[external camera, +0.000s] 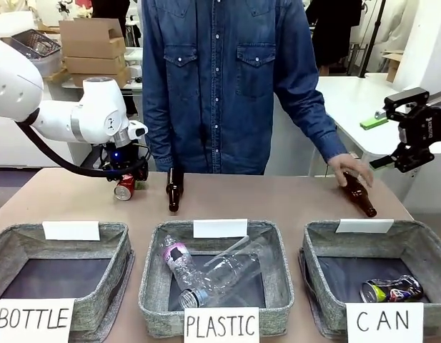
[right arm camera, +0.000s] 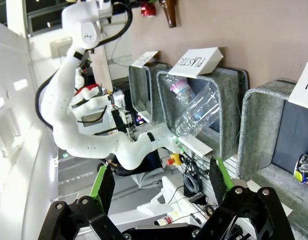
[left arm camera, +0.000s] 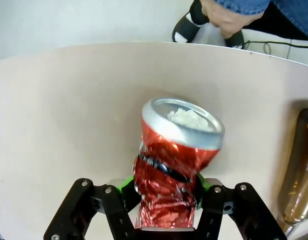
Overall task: Sort the can waste into the basket.
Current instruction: Pick up the can waste from the table and place it in the right Fabric basket.
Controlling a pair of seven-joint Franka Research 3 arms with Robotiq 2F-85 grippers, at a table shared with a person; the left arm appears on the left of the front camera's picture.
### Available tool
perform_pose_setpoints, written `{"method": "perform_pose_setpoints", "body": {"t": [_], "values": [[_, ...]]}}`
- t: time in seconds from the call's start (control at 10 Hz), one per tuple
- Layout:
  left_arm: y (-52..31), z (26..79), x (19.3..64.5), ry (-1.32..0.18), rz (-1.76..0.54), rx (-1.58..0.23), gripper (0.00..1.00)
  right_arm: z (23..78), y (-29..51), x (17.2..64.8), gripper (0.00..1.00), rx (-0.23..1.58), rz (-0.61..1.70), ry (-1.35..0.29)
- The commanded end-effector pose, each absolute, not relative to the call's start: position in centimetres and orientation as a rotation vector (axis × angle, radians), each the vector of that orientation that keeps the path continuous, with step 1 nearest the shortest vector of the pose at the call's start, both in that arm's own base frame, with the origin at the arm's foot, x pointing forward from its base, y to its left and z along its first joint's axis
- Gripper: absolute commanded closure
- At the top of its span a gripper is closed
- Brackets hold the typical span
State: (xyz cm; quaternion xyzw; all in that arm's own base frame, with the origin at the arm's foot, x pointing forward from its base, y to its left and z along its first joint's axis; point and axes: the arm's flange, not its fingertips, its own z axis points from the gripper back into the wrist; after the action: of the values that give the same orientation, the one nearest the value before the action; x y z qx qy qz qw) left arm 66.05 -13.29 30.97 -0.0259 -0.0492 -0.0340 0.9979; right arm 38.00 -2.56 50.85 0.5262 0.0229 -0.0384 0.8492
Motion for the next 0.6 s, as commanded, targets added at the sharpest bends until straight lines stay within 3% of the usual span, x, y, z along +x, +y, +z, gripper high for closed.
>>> {"method": "perform_pose_setpoints", "body": {"t": [0.0,0.3,0.5], "values": [[-13.0,31.4,65.5,-0.105,-0.047,-0.022,1.0,51.1,-2.8,38.1,0.0,1.11,-0.062,0.039],[-11.9,34.1,63.2,-0.144,-0.102,-0.036,1.0,51.1,-2.8,38.1,0.0,1.11,-0.062,0.039],[-10.2,37.9,59.2,-0.106,-0.31,-0.045,1.0,51.1,-2.8,38.1,0.0,1.11,-0.062,0.039]]}}
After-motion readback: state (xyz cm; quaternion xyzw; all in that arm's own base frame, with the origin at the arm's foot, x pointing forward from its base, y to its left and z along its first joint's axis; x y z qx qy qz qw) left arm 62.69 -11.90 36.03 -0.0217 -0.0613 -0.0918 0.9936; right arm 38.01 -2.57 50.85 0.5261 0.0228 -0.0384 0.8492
